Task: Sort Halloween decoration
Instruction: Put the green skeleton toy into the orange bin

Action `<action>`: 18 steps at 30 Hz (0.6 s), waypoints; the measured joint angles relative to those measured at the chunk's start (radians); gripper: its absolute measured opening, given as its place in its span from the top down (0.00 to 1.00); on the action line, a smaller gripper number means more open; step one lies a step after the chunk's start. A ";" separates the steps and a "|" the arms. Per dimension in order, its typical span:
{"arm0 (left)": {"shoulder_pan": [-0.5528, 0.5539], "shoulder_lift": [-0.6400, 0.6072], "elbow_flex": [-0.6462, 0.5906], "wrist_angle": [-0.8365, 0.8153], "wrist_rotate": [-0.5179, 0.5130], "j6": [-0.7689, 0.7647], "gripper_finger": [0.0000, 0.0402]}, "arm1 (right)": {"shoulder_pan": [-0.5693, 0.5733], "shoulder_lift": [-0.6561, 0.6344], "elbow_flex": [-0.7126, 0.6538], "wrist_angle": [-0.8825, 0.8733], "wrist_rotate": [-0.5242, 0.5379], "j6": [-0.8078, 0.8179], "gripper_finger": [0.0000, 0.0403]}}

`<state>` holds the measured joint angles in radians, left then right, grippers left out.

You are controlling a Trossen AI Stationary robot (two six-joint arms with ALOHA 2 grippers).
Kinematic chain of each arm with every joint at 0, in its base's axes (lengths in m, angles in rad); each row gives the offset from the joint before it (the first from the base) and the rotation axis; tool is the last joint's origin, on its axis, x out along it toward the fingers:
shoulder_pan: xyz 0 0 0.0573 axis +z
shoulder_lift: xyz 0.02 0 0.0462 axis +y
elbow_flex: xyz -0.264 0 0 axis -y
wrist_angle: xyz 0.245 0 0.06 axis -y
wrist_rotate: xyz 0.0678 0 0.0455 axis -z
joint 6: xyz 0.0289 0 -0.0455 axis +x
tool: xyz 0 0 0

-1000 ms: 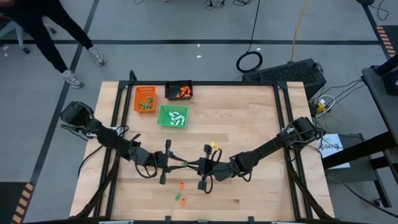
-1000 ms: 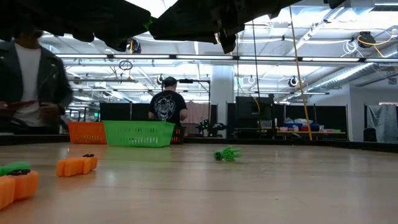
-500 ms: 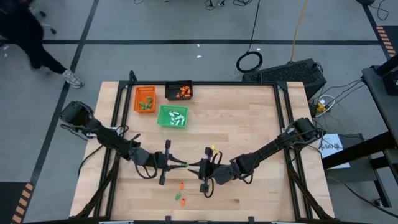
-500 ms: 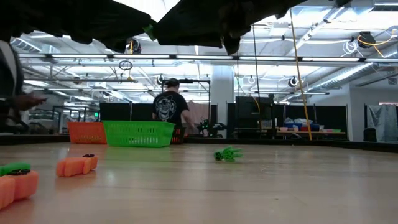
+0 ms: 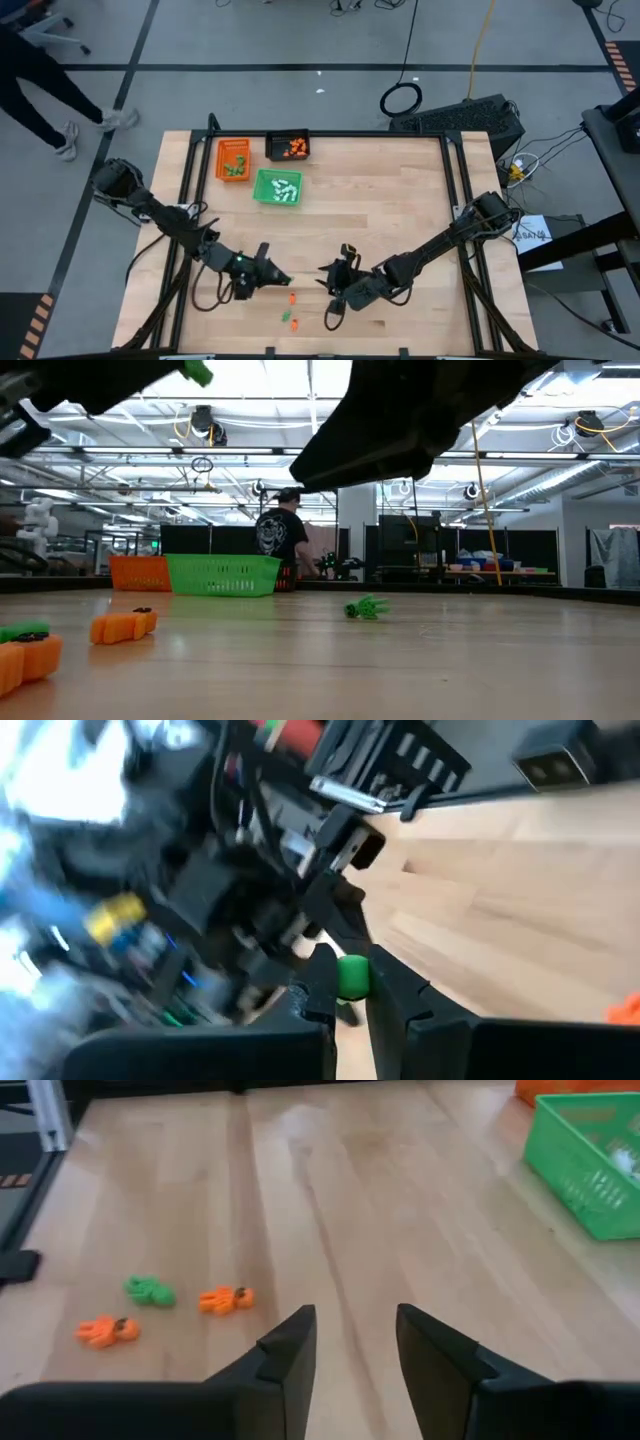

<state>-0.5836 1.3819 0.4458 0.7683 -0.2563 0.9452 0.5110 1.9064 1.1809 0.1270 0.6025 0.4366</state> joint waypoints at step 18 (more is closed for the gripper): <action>-0.059 0.000 0.000 0.038 0.002 0.189 0.95 | 0.042 0.000 0.000 0.007 0.057 0.008 0.69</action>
<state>-0.6426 1.3823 0.4458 0.8066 -0.2539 1.1343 0.5529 1.9064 1.1809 0.1337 0.6594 0.4446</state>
